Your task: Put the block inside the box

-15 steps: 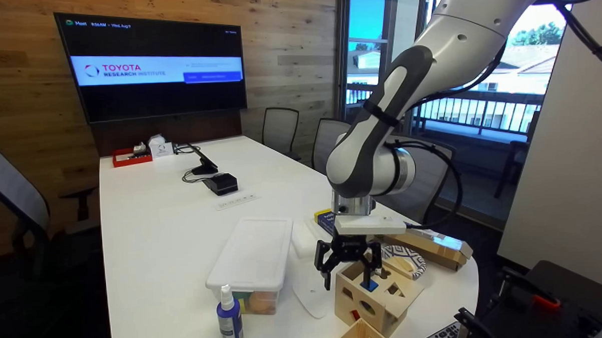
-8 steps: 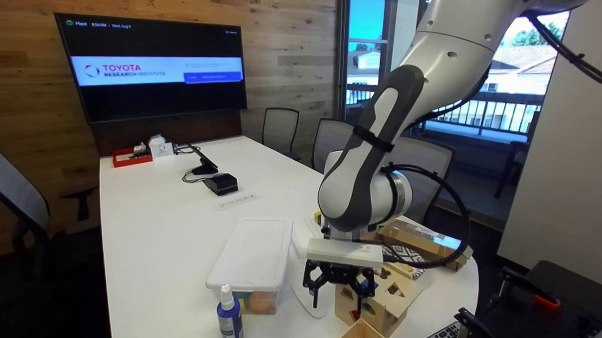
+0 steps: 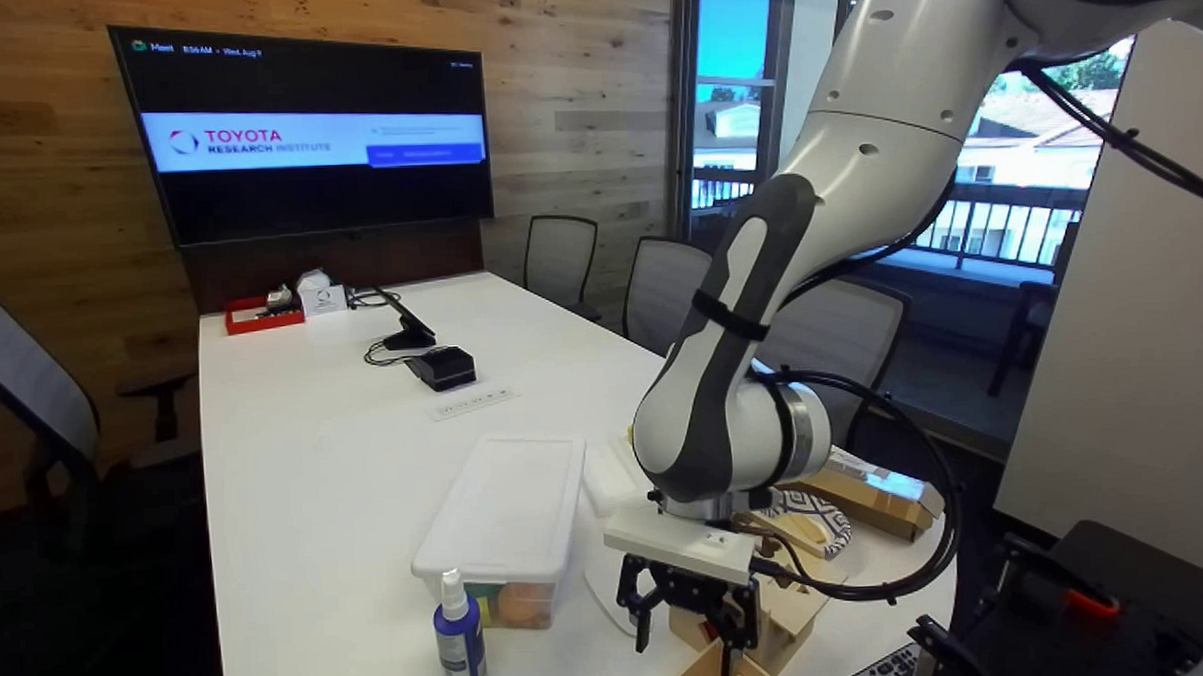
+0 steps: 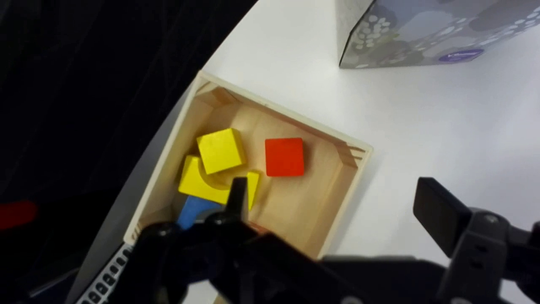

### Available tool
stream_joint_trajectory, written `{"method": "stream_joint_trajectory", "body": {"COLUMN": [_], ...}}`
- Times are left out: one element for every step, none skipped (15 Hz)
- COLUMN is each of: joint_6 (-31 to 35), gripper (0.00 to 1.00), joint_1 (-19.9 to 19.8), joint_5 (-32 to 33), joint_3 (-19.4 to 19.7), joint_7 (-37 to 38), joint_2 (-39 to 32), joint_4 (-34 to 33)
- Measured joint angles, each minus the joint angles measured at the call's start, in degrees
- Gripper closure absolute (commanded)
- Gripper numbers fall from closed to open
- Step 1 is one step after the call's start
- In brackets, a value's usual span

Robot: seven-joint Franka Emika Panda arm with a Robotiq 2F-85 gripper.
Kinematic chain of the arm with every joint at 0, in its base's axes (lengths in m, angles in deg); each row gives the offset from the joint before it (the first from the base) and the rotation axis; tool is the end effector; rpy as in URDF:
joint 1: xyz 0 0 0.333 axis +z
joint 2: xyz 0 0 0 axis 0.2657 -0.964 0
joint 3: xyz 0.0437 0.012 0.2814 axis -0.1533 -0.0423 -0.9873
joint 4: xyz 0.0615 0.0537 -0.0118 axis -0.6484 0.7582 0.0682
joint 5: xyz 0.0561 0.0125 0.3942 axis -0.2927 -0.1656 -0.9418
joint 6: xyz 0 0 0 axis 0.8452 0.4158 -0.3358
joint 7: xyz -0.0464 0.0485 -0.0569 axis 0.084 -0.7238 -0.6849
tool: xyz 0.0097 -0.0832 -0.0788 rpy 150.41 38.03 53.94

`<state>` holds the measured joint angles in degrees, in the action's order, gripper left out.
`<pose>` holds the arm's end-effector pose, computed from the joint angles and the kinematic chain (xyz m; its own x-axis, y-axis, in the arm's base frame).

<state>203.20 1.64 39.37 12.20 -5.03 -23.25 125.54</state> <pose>0.3871 0.2185 0.0394 0.4543 -0.8350 -0.3104 -0.8670 -0.4945 0.0615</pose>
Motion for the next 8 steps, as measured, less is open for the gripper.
{"method": "stream_joint_trajectory", "body": {"joint_6": [0.7, 2.2, 3.4, 3.8, 4.0, 4.0, 4.0, 4.0], "gripper": [0.0, 0.0, 0.0, 0.0, 0.0, 0.0, 0.0, 0.0], "joint_1": [-0.1, -0.1, -0.1, -0.1, -0.1, -0.1, -0.1, -0.1], "joint_5": [-1.4, -2.6, -3.2, -3.4, -3.4, -3.4, -3.4, -3.4], "joint_3": [-0.5, -0.9, -1.2, -1.3, -1.3, -1.3, -1.3, -1.3], "joint_7": [0.0, 0.0, 0.0, 0.0, 0.0, 0.0, 0.0, 0.0], "joint_2": [-0.4, -0.8, -0.9, -0.9, -0.9, -0.9, -0.9, -0.9], "joint_4": [0.2, 0.7, 1.2, 1.5, 1.6, 1.6, 1.6, 1.6]}}
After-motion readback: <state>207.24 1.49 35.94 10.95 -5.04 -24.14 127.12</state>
